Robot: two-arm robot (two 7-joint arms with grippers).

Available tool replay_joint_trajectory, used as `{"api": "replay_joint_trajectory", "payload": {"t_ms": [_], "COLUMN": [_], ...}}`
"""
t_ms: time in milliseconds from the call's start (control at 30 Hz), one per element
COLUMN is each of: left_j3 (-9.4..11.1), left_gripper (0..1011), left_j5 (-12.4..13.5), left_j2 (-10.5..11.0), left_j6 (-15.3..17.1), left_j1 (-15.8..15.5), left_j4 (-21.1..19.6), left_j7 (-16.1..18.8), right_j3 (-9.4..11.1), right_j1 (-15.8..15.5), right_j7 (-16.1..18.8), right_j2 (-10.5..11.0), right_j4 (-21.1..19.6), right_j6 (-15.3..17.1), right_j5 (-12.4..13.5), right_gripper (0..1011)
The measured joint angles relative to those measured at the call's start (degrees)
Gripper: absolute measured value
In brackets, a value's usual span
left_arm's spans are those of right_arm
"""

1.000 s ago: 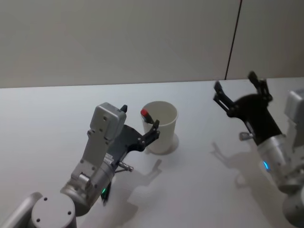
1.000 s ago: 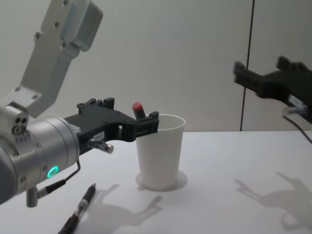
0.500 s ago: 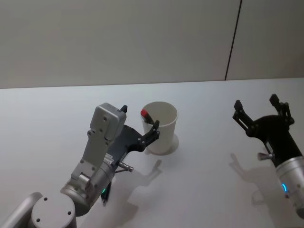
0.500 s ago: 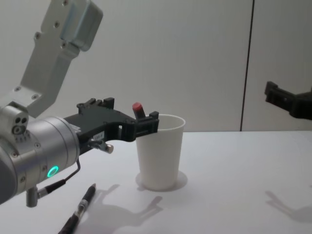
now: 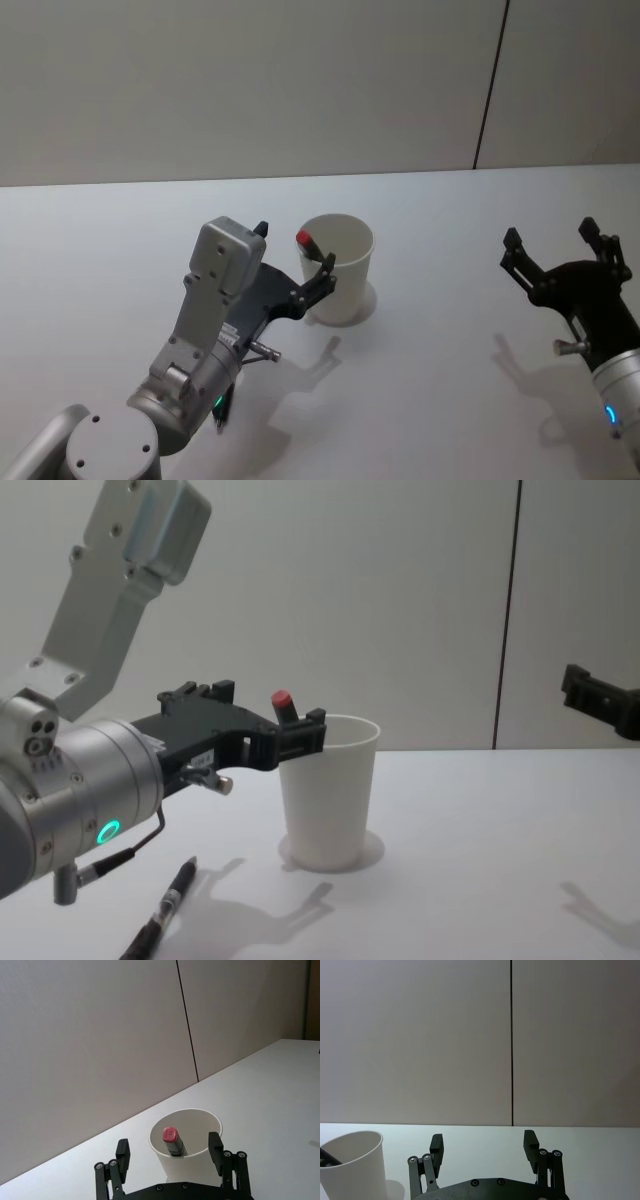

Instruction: Place the pen into the pen holder.

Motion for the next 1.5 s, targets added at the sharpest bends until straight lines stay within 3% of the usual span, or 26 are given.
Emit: {"api": "replay_joint_trajectory", "payload": {"t_ms": [433, 767, 1233, 1500], "left_j3": [-0.07, -0.91, -2.66, -3.43], "left_gripper": [1000, 1000, 1000, 1000], "left_j5": [-0.04, -1.58, -5.35, -6.81], "left_j2": [0.02, 0.88, 2.66, 3.06], "left_j6": [0.28, 3.43, 11.76, 19.57], "left_j1": [0.03, 0.45, 1.21, 1.13], "left_j4": [-0.06, -1.43, -4.14, -5.48], "left_j7": [-0.03, -0.13, -0.22, 0.36], "right_j3": [0.1, 0.14, 0.13, 0.13], "right_j1": [-1.04, -1.33, -1.49, -1.53], "right_j7": [-0.47, -0.62, -0.72, -0.73], "right_j2": [0.32, 0.42, 0.48, 0.5], "right_j4": [-1.11, -1.42, -1.6, -1.66], "right_j6": [0.73, 0.97, 1.09, 1.13], "right_j5": [0.4, 0.49, 0.56, 0.57], "right_gripper": [1001, 1001, 1001, 1001]}}
